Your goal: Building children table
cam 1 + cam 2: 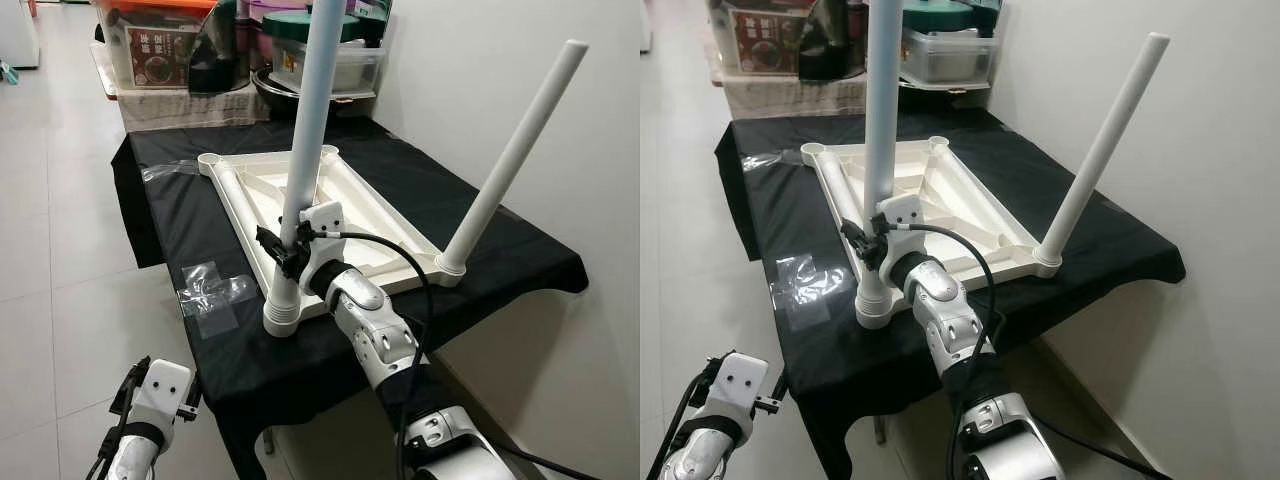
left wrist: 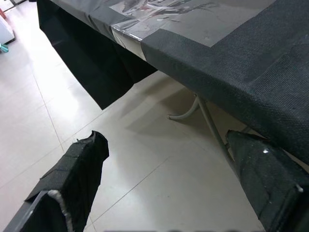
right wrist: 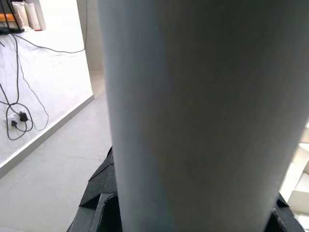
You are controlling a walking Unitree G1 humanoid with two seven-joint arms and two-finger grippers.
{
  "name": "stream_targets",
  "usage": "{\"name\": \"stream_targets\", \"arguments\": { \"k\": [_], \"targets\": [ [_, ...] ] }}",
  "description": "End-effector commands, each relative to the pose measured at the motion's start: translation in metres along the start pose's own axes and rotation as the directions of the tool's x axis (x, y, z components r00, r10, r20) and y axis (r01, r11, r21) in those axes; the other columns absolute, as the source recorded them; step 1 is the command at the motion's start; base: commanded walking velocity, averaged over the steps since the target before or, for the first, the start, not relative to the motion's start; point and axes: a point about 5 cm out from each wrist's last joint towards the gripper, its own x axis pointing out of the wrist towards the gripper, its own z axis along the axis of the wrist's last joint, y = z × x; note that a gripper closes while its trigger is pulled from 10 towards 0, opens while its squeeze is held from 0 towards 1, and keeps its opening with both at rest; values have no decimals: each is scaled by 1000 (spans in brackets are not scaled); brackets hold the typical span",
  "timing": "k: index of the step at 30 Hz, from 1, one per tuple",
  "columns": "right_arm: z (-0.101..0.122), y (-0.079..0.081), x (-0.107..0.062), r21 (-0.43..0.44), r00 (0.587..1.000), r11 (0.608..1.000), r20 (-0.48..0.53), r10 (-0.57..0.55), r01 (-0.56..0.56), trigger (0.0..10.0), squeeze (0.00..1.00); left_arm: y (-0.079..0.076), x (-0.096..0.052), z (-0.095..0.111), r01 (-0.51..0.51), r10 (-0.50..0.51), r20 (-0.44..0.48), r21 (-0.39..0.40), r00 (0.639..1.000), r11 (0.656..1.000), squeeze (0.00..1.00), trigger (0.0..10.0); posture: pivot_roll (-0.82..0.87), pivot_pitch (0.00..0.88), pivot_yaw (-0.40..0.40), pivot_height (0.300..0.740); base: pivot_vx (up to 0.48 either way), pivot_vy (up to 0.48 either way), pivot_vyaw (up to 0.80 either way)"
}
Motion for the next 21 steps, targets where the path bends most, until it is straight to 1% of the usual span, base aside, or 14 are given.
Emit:
{"name": "stream_targets", "arguments": {
  "k": [1, 21],
  "targets": [
    [-32, 8, -8, 87, 994, 996, -106, -19, 29, 10000, 0, -3, 0, 0, 28, -28, 7, 17, 1000, 999, 0, 10000, 102, 0, -122, 740, 0, 0, 0],
    [-23, 12, -8, 76, 996, 997, -88, -20, 27, 10000, 0, -4, 1, 0, 39, -39, 8, 22, 999, 999, 0, 10000, 100, 0, -116, 740, 0, 0, 0]
  ]
}}
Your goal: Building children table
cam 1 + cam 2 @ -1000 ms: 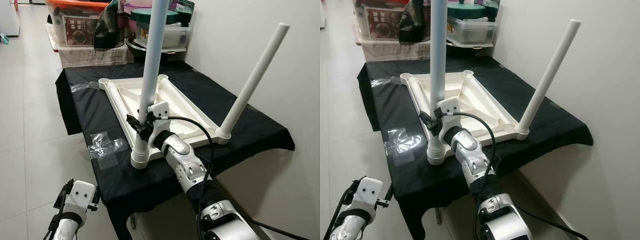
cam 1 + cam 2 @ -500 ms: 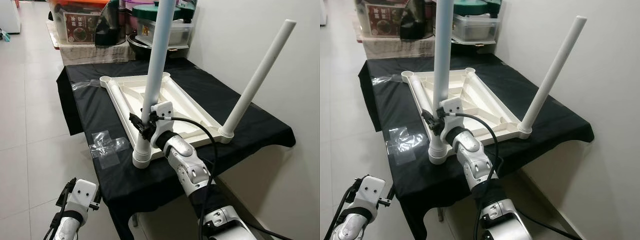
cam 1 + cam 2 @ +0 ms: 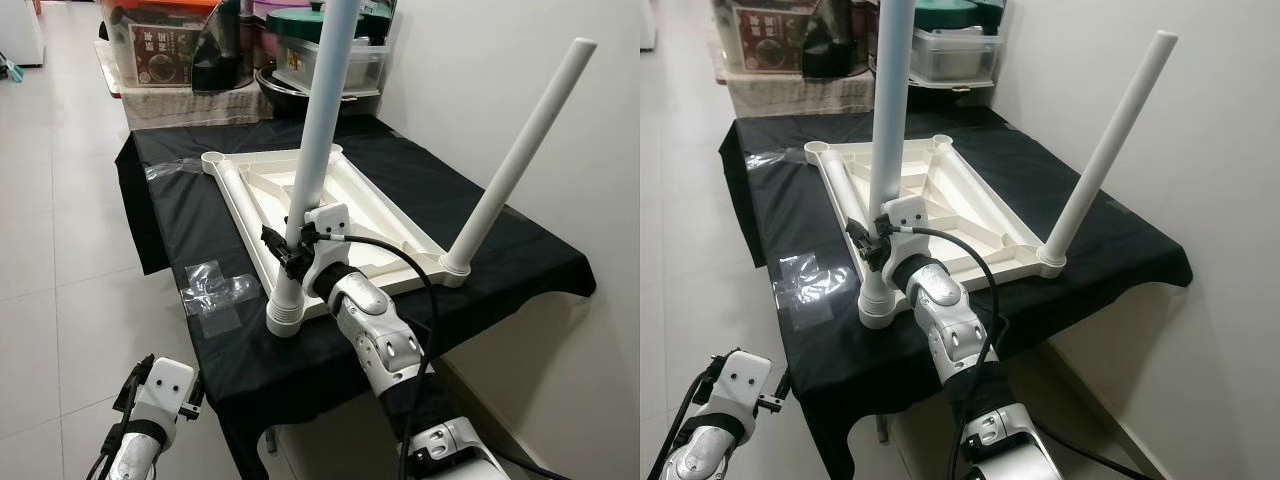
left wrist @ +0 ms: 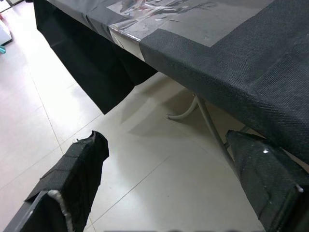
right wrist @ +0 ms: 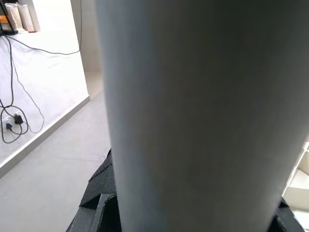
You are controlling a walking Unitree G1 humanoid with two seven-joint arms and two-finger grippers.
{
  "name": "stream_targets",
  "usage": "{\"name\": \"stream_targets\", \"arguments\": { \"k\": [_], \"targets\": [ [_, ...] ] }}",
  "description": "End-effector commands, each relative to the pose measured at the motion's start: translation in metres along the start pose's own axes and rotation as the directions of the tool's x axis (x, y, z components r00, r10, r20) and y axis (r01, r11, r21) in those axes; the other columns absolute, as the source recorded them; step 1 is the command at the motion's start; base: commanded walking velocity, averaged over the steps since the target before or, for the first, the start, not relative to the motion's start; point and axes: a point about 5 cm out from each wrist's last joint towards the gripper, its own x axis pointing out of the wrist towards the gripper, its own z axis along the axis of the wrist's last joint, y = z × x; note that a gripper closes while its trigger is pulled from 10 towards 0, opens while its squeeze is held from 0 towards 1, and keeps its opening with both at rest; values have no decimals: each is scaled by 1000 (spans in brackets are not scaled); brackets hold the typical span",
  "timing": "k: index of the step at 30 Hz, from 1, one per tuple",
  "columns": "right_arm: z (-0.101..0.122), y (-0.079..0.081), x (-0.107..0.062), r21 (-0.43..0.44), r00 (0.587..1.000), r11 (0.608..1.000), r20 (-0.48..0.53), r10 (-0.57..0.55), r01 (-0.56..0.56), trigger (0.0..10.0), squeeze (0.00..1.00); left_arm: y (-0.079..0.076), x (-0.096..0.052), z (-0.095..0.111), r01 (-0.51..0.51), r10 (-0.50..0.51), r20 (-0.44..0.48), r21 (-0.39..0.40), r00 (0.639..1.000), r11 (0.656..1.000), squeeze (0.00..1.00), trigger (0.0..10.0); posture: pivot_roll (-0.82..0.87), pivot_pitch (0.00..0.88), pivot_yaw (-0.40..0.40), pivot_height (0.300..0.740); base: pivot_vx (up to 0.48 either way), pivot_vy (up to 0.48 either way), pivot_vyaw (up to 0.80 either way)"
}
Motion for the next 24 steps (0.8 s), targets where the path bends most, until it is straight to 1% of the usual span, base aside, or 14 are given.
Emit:
{"name": "stream_targets", "arguments": {
  "k": [1, 15, 24],
  "targets": [
    [-27, 11, -4, 73, 995, 997, -96, 5, 2, 10000, 0, -4, 0, -1, 29, -29, 3, 18, 1000, 999, 0, 10000, 100, 0, -116, 740, 0, 0, 0],
    [-27, 13, -6, 69, 995, 998, -104, 9, -2, 10000, 0, -6, 0, -1, 34, -34, 2, 18, 999, 999, 0, 10000, 100, 0, -116, 740, 0, 0, 0],
    [-21, 12, -5, 68, 997, 998, -80, -4, 10, 10000, 0, -6, 0, -1, 37, -37, 1, 20, 999, 999, 0, 10000, 97, 0, -111, 740, 0, 0, 0]
  ]
}}
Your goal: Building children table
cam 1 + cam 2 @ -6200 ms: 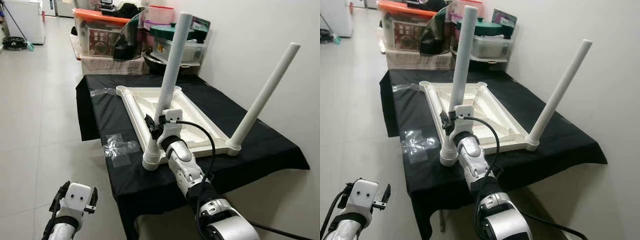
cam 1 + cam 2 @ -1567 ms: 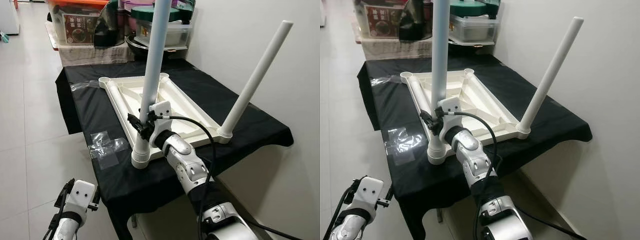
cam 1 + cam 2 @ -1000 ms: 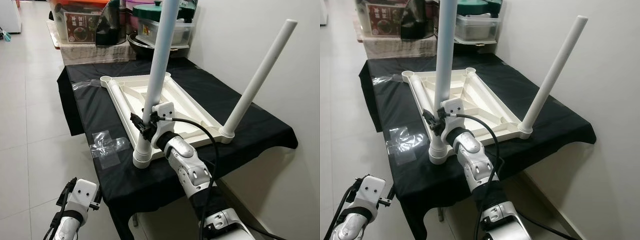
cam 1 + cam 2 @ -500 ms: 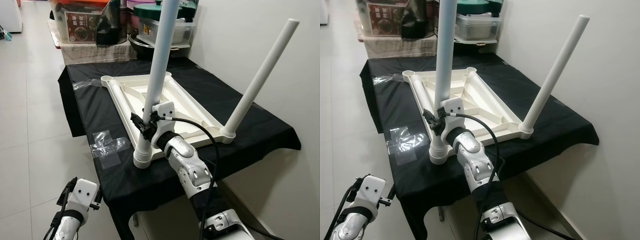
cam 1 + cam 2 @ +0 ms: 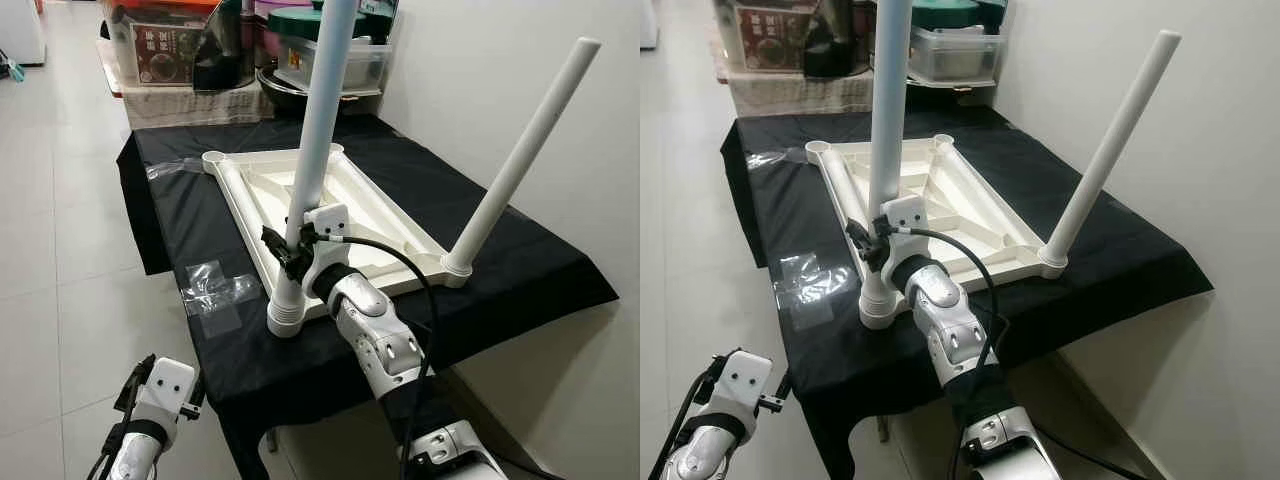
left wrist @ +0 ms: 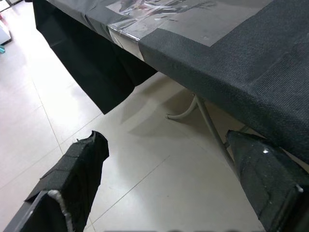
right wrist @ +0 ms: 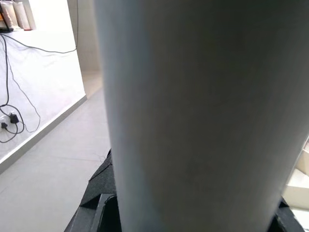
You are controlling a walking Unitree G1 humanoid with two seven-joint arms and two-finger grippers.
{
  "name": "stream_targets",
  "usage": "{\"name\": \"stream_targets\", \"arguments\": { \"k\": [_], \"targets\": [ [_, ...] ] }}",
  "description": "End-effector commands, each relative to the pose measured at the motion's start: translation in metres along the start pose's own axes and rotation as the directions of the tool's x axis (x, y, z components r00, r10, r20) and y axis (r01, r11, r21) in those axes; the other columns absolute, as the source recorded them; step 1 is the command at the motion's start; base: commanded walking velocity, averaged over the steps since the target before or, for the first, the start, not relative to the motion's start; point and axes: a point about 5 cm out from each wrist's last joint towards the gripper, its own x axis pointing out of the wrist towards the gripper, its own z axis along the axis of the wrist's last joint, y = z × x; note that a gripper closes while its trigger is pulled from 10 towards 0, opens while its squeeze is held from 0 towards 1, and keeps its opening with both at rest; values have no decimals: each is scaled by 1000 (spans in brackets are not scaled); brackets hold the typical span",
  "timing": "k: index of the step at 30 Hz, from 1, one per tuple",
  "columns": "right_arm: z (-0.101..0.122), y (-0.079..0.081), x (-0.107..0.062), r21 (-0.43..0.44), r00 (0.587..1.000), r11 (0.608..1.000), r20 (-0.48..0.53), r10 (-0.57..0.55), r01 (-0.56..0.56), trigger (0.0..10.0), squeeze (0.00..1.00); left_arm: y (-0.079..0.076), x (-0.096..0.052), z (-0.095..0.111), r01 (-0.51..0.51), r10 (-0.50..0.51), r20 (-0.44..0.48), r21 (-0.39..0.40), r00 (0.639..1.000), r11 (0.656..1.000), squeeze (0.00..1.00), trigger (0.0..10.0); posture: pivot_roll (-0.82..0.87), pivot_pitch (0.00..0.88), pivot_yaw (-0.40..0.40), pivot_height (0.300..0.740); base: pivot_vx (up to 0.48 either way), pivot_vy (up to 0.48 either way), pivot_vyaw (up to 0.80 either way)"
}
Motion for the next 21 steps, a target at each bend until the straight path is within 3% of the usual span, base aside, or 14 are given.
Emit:
{"name": "stream_targets", "arguments": {
  "k": [1, 4, 5, 6, 11, 14, 21],
  "targets": [
    [-19, 8, -4, 75, 998, 997, -65, -11, 16, 10000, 0, -5, 0, -2, 32, -32, -1, 20, 999, 999, 0, 10000, 96, 0, -110, 740, 0, 0, 0],
    [-16, 7, -4, 73, 998, 997, -55, -14, 18, 10000, 8, -5, 1, -2, 33, -33, -1, 20, 999, 999, 0, 10000, 96, 0, -109, 740, 0, 0, 0],
    [-13, 7, -4, 69, 999, 997, -41, -21, 23, 10000, 588, -5, 1, -2, 34, -34, -1, 21, 999, 999, 0, 10000, 95, 0, -108, 740, 0, 0, 0],
    [-7, 7, -5, 65, 1000, 998, -12, -27, 28, 10000, 1000, -4, 1, -2, 35, -35, -1, 21, 999, 999, 0, 10000, 94, 0, -106, 740, 0, 0, 0],
    [11, 5, -6, 40, 995, 998, 78, -56, 53, 10000, 1000, -4, 1, -2, 36, -36, -1, 22, 999, 999, 0, 10000, 94, 0, -105, 740, 0, 0, 0],
    [48, 1, -11, 12, 960, 995, 262, -97, 97, 10000, 1000, -3, 1, -3, 39, -39, -3, 26, 999, 999, 0, 10000, 87, 0, -97, 740, 0, 0, 0],
    [68, 4, -14, 18, 936, 997, 342, -80, 78, 10000, 1000, -4, 2, -2, 48, -48, 0, 35, 999, 998, 0, 10000, 89, 0, -94, 740, 0, 0, 0]
  ]
}}
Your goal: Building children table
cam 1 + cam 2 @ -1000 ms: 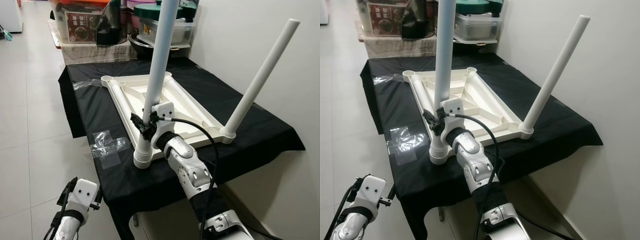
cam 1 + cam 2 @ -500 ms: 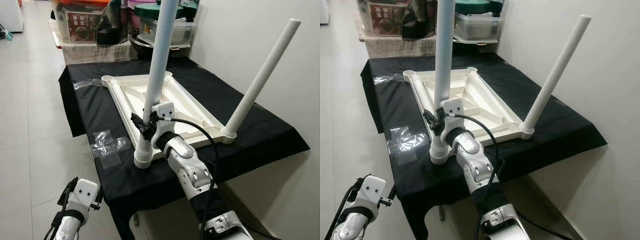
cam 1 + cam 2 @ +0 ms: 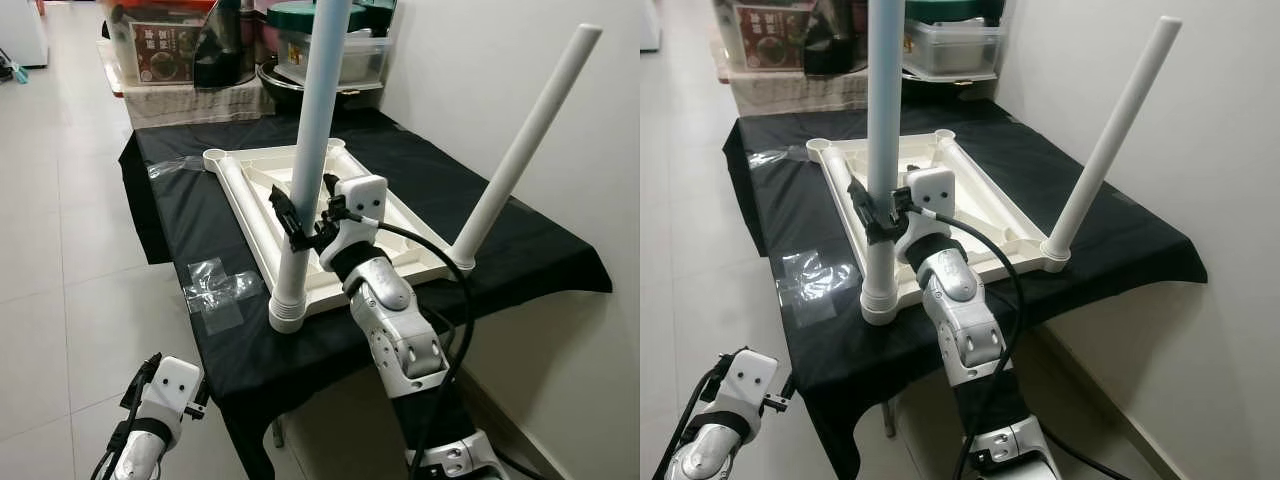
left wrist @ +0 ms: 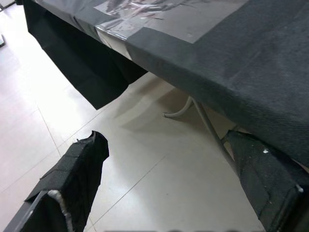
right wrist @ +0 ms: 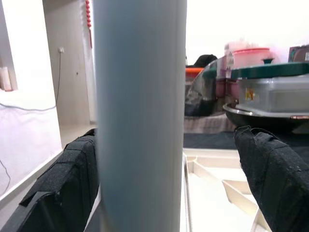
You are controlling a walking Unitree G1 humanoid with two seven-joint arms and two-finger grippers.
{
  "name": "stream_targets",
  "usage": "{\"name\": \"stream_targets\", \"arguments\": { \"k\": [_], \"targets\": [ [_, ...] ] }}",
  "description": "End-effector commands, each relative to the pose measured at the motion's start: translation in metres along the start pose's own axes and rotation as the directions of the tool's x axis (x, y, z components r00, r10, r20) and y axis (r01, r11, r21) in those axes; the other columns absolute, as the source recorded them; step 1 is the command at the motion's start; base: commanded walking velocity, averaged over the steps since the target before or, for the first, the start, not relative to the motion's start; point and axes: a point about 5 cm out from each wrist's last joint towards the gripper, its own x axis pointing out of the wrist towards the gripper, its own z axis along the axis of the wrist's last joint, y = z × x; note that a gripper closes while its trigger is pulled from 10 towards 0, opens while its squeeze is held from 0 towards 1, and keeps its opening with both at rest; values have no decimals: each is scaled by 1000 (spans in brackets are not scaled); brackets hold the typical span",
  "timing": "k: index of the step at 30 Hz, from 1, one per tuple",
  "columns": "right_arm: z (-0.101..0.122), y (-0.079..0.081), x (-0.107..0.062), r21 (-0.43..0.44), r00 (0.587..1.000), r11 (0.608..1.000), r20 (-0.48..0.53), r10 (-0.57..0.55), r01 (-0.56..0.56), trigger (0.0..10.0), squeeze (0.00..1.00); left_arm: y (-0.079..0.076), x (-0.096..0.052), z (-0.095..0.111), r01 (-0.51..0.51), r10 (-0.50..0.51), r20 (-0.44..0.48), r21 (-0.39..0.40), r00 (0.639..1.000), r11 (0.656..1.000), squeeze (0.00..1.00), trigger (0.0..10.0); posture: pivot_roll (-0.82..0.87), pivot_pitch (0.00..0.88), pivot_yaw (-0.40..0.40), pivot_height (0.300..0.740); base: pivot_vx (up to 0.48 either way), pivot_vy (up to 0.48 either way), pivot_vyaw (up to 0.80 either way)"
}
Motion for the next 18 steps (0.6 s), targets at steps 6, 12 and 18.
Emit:
{"name": "stream_targets", "arguments": {
  "k": [6, 12, 18],
  "targets": [
    [9, 9, 6, 38, 998, 998, 30, 58, -59, 10000, 1000, -1, 0, -2, 22, -22, -3, 33, 1000, 999, 0, 10000, 92, 0, -96, 740, 0, 0, 0],
    [1, 2, 11, 45, 990, 990, -40, 134, -132, 10000, 1000, -1, 0, -3, 23, -23, -3, 34, 1000, 999, 0, 10000, 94, 0, -100, 740, 0, 0, 0],
    [-9, -7, 17, 93, 968, 976, -141, 208, -196, 10000, 1000, -3, 1, -3, 23, -23, -2, 32, 1000, 999, 0, 10000, 95, 0, -111, 740, 0, 0, 0]
  ]
}}
